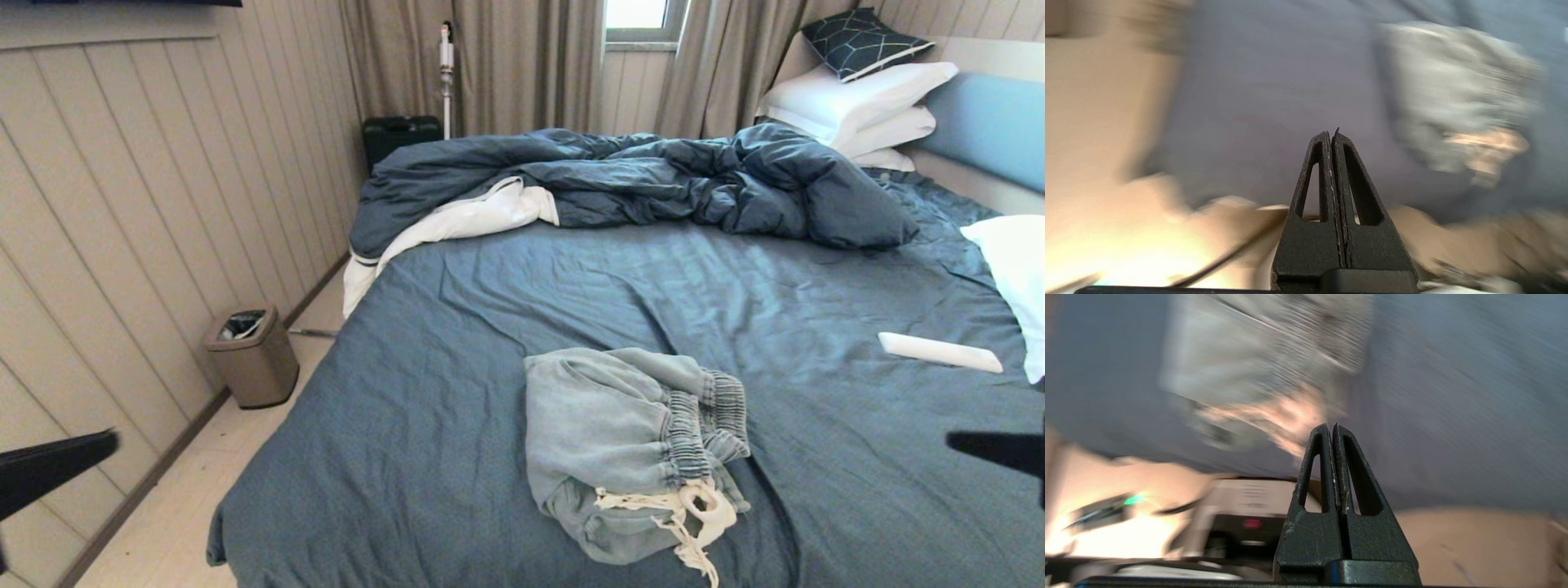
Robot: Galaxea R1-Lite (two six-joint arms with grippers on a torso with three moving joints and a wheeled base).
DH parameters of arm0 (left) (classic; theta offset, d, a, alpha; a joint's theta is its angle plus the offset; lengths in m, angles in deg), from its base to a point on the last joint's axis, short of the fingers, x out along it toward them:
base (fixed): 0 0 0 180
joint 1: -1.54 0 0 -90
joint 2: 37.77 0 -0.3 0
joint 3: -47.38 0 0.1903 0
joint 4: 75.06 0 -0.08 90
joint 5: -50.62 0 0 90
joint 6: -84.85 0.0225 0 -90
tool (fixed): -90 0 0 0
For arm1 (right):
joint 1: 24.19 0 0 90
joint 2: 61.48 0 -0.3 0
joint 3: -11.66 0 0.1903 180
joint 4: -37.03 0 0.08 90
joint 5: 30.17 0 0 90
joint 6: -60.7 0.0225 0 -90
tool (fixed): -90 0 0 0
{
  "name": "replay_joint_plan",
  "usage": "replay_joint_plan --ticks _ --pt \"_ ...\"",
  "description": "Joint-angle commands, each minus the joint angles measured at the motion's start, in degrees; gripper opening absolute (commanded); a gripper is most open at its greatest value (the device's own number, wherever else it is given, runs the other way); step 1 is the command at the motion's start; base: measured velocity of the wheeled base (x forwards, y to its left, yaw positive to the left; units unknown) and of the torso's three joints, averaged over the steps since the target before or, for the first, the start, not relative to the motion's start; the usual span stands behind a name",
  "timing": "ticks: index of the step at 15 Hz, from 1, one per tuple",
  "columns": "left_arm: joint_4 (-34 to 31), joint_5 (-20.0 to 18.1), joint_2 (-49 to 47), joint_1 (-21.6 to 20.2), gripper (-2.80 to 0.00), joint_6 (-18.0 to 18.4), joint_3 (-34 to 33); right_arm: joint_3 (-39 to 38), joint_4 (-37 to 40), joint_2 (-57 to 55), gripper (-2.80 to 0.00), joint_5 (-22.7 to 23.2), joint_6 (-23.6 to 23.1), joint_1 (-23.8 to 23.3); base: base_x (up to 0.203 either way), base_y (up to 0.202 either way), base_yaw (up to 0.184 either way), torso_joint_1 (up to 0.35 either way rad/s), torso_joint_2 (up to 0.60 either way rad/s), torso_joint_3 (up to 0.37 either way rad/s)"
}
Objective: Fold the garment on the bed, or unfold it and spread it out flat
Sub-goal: Unford the blue shorts
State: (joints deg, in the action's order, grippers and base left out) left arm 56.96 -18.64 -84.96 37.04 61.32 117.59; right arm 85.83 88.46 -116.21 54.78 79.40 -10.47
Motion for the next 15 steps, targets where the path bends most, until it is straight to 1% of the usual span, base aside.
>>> replay_joint_plan --ticks 1,2,3,4,6,7,8,9,10,11,12,13,14,15 --pt "-11.7 7.2 13.7 -3.4 -2.80 0.3 0.5 -6.4 1.8 15.2 -2.80 -2.7 -0.7 -2.3 0.000 0.000 0.000 0.000 0.00 0.000" --pt "-15.6 8.8 16.0 -7.8 -2.80 0.5 0.5 -8.5 3.9 20.4 -2.80 -4.0 -1.2 -3.0 0.000 0.000 0.000 0.000 0.00 0.000" --pt "-17.8 9.5 17.3 -12.1 -2.80 0.6 0.0 -9.9 6.6 24.9 -2.80 -4.9 -1.4 -4.0 0.000 0.000 0.000 0.000 0.00 0.000" --pt "-19.2 9.3 19.3 -16.0 -2.80 0.8 -1.0 -11.3 9.3 29.1 -2.80 -5.6 -1.6 -6.0 0.000 0.000 0.000 0.000 0.00 0.000" --pt "-20.6 6.4 24.8 -20.4 -2.80 1.2 -4.3 -15.1 11.8 36.3 -2.80 -6.4 -2.5 -10.5 0.000 0.000 0.000 0.000 0.00 0.000" --pt "-20.7 5.3 27.5 -22.8 -2.80 2.4 -7.0 -17.2 12.3 40.5 -2.80 -6.3 -3.8 -11.7 0.000 0.000 0.000 0.000 0.00 0.000" --pt "-20.6 4.5 29.6 -25.5 -2.80 5.2 -9.0 -19.3 12.2 44.2 -2.80 -6.1 -5.3 -12.4 0.000 0.000 0.000 0.000 0.00 0.000" --pt "-20.3 3.6 31.1 -28.3 -2.80 7.3 -11.3 -22.3 10.9 47.6 -2.80 -5.8 -7.3 -12.8 0.000 0.000 0.000 0.000 0.00 0.000" --pt "-19.1 2.8 31.6 -31.0 -2.80 8.4 -12.5 -25.5 8.5 51.2 -2.80 -5.4 -9.6 -13.1 0.000 0.000 0.000 0.000 0.00 0.000" --pt "-17.3 0.8 33.7 -32.6 -2.80 9.7 -13.3 -29.6 5.6 53.7 -2.80 -5.1 -11.7 -13.3 0.000 0.000 0.000 0.000 0.00 0.000" --pt "-16.2 -3.9 37.5 -33.7 -2.80 13.0 -14.4 -33.3 1.5 54.4 -2.80 -4.9 -13.0 -13.3 0.000 0.000 0.000 0.000 0.00 0.000" --pt "-15.5 -7.4 41.9 -34.3 -2.80 16.7 -16.3 -36.6 -3.2 54.6 -2.80 -4.6 -13.7 -13.4 0.000 0.000 0.000 0.000 0.00 0.000" --pt "-14.3 -9.6 45.5 -34.7 -2.80 20.4 -20.0 -40.0 -7.5 54.7 -2.80 -3.7 -14.2 -13.4 0.000 0.000 0.000 0.000 0.00 0.000" --pt "-11.3 -10.8 47.0 -35.0 -2.80 22.4 -24.2 -43.1 -11.2 54.7 -2.80 -1.8 -14.4 -13.4 0.000 0.000 0.000 0.000 0.00 0.000"
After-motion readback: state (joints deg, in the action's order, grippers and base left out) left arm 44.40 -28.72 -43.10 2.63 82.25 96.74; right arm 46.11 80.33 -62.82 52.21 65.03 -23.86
